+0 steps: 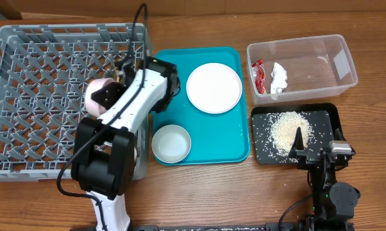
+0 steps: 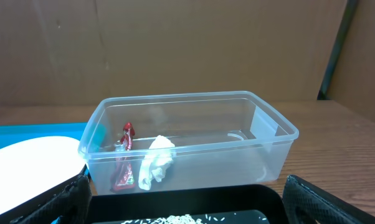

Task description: Sort waste into correct bins and load items into the dishwasher

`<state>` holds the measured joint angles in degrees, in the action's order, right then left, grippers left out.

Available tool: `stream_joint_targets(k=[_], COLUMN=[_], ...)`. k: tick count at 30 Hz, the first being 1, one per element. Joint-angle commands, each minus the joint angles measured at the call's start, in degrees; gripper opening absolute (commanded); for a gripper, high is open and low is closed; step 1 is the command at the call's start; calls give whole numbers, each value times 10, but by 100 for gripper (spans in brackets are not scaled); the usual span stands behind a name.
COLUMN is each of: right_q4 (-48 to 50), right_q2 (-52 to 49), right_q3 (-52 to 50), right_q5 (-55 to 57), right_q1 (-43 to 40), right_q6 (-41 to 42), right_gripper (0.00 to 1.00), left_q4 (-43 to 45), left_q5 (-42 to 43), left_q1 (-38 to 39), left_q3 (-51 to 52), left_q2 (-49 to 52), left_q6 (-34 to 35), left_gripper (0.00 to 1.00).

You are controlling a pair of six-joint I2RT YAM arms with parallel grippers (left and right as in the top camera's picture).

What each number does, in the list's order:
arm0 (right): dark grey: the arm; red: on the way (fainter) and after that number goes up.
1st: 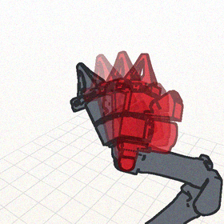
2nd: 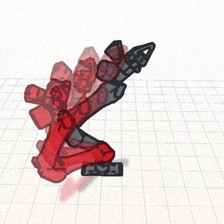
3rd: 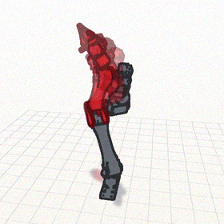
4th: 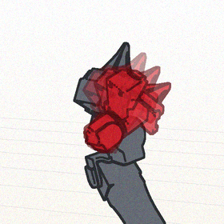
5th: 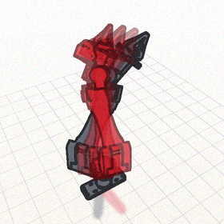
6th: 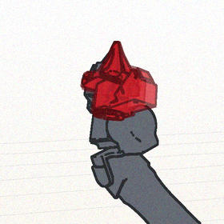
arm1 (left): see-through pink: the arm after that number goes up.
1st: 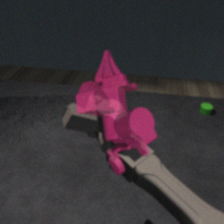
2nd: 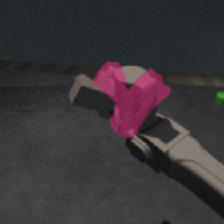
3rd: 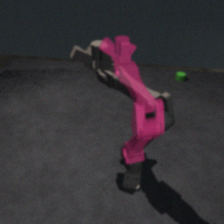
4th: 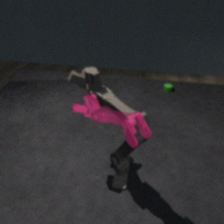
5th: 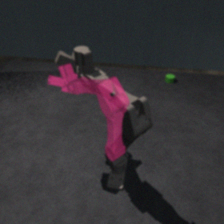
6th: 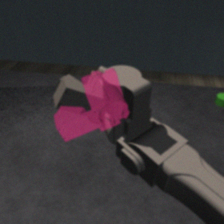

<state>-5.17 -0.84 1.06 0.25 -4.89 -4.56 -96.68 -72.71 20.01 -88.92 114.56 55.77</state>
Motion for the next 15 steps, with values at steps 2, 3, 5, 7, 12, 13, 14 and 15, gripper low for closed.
stream_joint_targets(k=[2,3,5,7,12,13,14,15], right_q4=[3,3,3,3,3,3,3,3], right_q2=[5,5,5,5,5,5,5,5], right_q3=[-6,-6,-6,-6,-6,-6,-6,-6], right_q5=[0,0,0,0,0,0,0,0], right_q1=[-1,-1,-1,-1,-1,-1,-1,-1], right_q6=[-2,-2,-2,-2,-2,-2,-2,-2], right_gripper=[100,100,100,100,100,100,100,100], left_q4=[10,20,34,47,57,60,65,68], left_q5=[26,49,77,90,102,106,115,123], left_q1=[-15,-15,-14,-10,1,2,3,4], left_q3=[-13,-13,-12,-12,-12,-12,-12,-12], left_q2=[-7,-7,-7,-7,-6,-6,-6,-6], left_q6=[34,34,34,34,30,30,29,29], left_gripper=[4,4,4,4,4,4,4,5])
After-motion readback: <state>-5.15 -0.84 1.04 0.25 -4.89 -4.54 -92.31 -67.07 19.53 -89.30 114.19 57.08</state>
